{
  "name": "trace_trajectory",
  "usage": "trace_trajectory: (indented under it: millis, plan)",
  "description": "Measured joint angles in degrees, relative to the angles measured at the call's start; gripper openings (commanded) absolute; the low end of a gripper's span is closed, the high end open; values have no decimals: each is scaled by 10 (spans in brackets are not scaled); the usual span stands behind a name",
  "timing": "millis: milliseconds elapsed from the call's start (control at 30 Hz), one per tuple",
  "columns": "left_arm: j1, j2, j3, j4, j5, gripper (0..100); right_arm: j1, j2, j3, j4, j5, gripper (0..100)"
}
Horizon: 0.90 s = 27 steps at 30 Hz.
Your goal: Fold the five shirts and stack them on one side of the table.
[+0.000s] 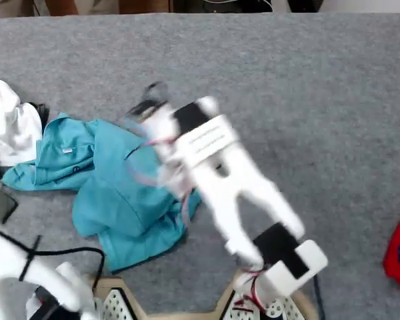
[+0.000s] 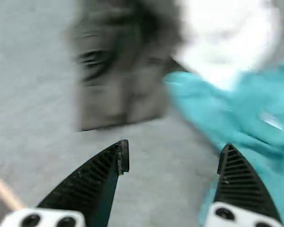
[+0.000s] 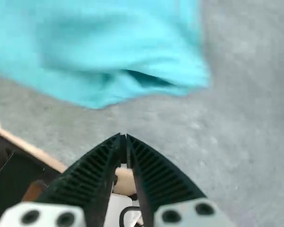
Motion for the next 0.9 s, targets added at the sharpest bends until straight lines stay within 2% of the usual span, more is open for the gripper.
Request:
trace_trajectory:
  millis: [133, 200, 267, 500, 733, 800, 900]
  plan:
    - [-135, 0, 83, -72, -57, 307, -86, 0, 0, 0, -44, 274]
    - [-173, 0, 119, -98, -80, 307, -107, 0, 0, -11, -63, 344]
    - [-193, 0, 144, -109, -100, 307, -117, 0, 0, -33, -83, 365]
    - [-202, -4, 185, -113, -120, 307, -125, 1, 0, -142, -200, 364]
    - [-202, -4, 189, -113, -120, 307, -125, 83, 0, -212, -267, 359]
    - [-202, -4, 192, -113, -120, 307, -130, 107, 0, -218, -279, 315]
    - [-202, -4, 193, -113, -120, 307, -136, 137, -10, -221, -284, 165]
